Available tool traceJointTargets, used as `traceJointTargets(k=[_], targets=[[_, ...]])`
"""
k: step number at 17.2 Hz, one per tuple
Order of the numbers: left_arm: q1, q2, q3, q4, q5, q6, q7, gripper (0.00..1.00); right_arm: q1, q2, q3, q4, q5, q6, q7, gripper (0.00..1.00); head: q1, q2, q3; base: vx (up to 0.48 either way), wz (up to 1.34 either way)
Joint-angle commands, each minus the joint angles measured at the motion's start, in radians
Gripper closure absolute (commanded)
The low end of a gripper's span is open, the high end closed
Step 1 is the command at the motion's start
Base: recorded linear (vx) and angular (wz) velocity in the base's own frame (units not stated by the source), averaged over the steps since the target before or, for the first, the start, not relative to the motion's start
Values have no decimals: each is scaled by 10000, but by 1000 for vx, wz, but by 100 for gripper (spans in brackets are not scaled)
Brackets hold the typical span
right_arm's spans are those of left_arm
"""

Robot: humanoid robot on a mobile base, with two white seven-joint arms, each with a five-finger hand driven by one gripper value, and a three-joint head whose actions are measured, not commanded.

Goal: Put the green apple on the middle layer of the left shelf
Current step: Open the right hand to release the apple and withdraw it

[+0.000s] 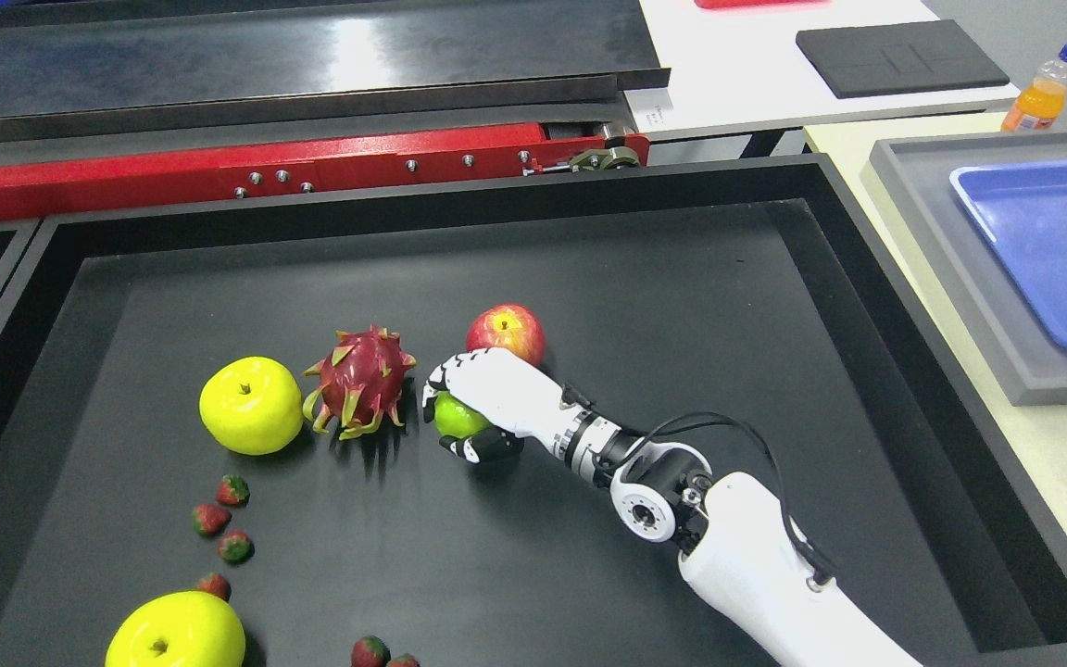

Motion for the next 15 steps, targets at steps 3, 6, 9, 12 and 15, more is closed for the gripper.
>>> traceJointTargets(k=[3,6,9,12,15], targets=[[-1,175,0,-8,0,5,4,0,-168,564,-237,1009,-1839,91,624,0,0,0,0,0,0],[-1,175,0,-8,15,5,4,0,152,593,-1537,670,-3619,167,487,0,0,-1,0,0,0],[-1,175,0,7,0,5,4,0,1164,838,-4220,-110,-5920,167,486,0,0,-1,0,0,0],[-1,175,0,-8,0,5,4,0,2146,977,-5943,-771,-7564,167,593,0,0,-1,0,0,0],[-1,175,0,7,0,5,4,0,3234,1023,-6421,-1674,-8717,152,593,0,0,-1,0,0,0]])
